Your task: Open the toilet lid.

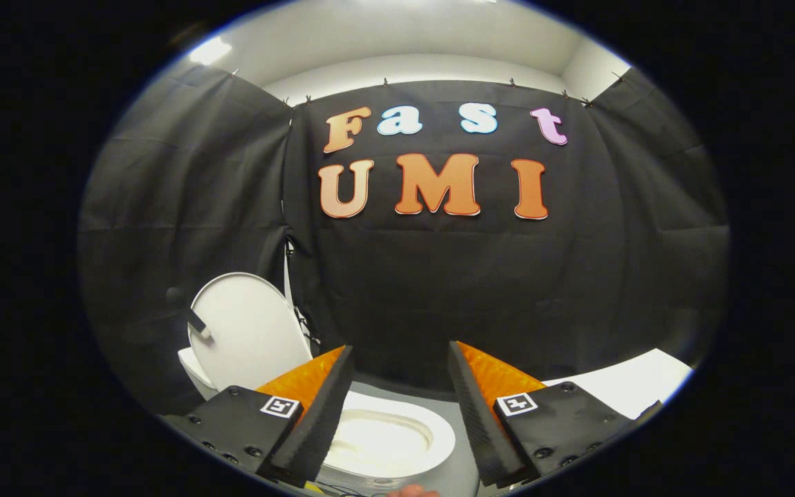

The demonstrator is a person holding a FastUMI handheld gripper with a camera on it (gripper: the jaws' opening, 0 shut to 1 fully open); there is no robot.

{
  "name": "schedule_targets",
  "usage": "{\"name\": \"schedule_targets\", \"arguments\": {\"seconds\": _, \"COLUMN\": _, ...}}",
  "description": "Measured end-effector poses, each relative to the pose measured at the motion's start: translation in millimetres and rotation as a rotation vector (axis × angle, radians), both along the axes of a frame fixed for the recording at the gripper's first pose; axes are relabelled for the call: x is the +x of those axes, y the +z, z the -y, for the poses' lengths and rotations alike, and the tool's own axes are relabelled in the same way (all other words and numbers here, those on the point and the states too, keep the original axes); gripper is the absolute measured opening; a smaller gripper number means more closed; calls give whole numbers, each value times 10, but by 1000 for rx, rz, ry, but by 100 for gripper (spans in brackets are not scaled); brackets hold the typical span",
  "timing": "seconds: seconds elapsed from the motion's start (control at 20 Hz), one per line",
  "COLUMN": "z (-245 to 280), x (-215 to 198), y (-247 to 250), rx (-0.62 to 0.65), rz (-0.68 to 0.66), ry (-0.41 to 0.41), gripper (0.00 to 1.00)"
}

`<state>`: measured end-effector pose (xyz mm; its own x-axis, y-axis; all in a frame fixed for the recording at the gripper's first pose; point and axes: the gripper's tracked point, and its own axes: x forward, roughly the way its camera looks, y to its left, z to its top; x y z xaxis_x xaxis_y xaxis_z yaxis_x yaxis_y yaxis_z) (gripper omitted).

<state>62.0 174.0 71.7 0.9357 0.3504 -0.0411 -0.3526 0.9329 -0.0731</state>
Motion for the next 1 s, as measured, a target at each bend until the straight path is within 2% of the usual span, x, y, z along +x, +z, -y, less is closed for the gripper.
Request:
{"name": "schedule_targets", "arguments": {"seconds": 0.35, "z": 748, "x": -45, "y": -492, "rx": 2, "rz": 3, "ry": -94, "gripper": 89}}
{"name": "schedule_targets", "arguments": {"seconds": 0.7, "z": 1151, "x": -24, "y": -707, "rx": 99, "rz": 28, "ry": -141, "gripper": 88}}
{"name": "schedule_targets", "arguments": {"seconds": 0.9, "z": 1347, "x": 67, "y": -1084, "rx": 127, "rz": -46, "ry": -194, "gripper": 89}}
{"name": "schedule_targets", "arguments": {"seconds": 1.0, "z": 1373, "x": 71, "y": -1322, "rx": 81, "rz": -92, "ry": -196, "gripper": 86}}
